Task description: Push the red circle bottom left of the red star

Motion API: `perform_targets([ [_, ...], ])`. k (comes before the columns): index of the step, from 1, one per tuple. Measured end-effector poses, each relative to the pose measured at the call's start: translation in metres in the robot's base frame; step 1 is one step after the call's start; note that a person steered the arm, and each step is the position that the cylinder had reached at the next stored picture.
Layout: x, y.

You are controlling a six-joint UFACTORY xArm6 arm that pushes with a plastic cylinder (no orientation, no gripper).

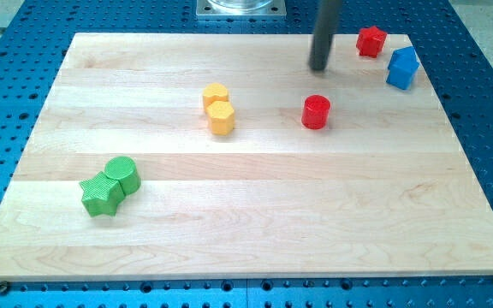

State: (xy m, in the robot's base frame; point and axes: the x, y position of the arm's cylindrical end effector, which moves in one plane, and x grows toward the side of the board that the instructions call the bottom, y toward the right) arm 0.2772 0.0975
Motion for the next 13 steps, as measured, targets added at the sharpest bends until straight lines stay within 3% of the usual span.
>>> perform_targets([
  [1, 0.029, -0.035],
  [3, 0.170, -0.015],
  [4, 0.174, -0.015],
  [5, 0.162, 0.016],
  [7, 0.064, 0.029],
  [9, 0.094, -0.012],
  [10, 0.089, -0.045],
  [12, 0.028, 0.000],
  [13, 0.025, 0.029],
])
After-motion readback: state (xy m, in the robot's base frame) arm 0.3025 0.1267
